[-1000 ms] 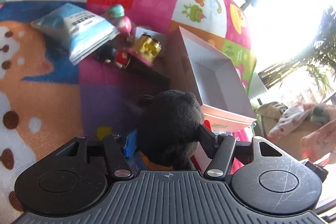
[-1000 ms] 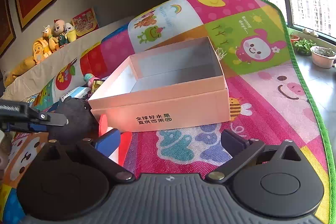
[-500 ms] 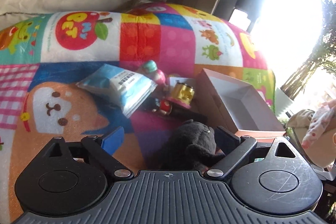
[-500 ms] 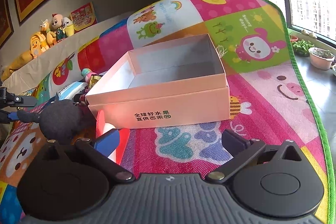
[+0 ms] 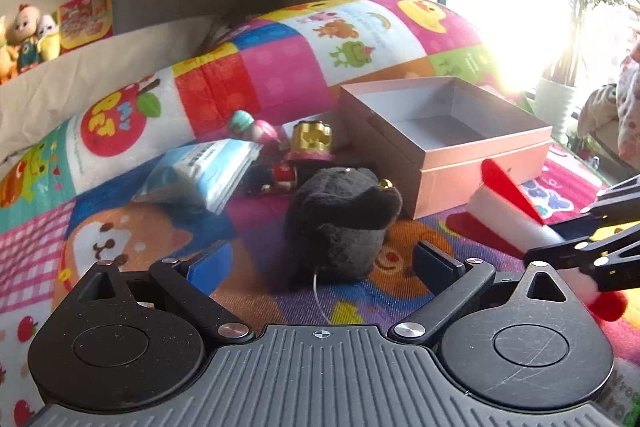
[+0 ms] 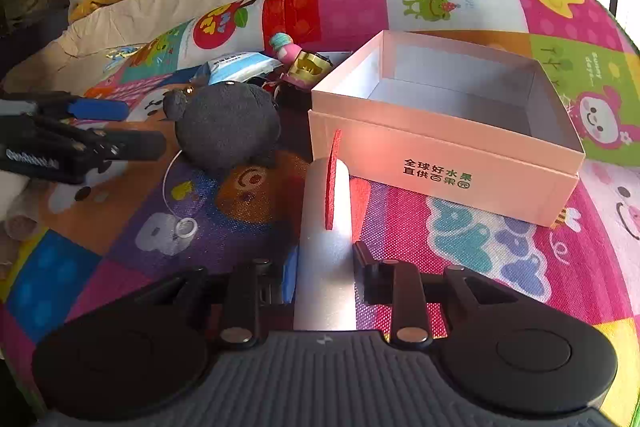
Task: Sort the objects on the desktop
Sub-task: 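Lower the grey plush into the pink box with the left tool while the right tool drops the rocket in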
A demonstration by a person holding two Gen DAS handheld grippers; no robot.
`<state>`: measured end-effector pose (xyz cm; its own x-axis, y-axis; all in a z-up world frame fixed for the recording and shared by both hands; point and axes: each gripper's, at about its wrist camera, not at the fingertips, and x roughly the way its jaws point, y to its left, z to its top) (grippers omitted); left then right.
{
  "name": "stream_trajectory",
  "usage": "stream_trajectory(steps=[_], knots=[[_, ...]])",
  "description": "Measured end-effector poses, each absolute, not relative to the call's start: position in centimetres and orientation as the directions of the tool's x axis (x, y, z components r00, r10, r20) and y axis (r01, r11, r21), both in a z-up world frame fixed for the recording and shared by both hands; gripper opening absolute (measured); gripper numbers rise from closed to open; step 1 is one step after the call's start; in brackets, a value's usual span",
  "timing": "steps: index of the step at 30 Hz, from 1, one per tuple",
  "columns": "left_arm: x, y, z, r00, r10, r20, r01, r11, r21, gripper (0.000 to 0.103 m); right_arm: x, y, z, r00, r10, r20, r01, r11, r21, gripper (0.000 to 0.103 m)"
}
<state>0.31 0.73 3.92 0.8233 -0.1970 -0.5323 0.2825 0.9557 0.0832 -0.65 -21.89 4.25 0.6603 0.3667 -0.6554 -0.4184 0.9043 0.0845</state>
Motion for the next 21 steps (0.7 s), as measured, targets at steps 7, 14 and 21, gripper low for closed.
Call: stream_trajectory(steps=[7, 14, 21], knots=[[3.6, -2.4, 2.0, 0.827, -0.15, -0.542, 0.281, 0.945, 0.167, 0.074, -3.9, -25.1, 6.3, 0.655, 0.378, -0.654, -0.389, 0.911, 0.136, 0.028], [0.6, -1.5, 3.4, 0.802, -0.2, -0.563, 0.316, 0.942, 0.116, 0.068, -6.3, -26.9, 6.6, 0.665, 0.356, -0.656, -0.368, 0.921, 0.127, 0.028], [-1.7, -2.4, 11.5, 0.815, -0.384, -0.433, 0.414, 0.91, -0.028, 0.069, -7.2, -29.3, 9.9, 0.739, 0.372, -0.562, -0.346, 0.925, 0.157, 0.028]])
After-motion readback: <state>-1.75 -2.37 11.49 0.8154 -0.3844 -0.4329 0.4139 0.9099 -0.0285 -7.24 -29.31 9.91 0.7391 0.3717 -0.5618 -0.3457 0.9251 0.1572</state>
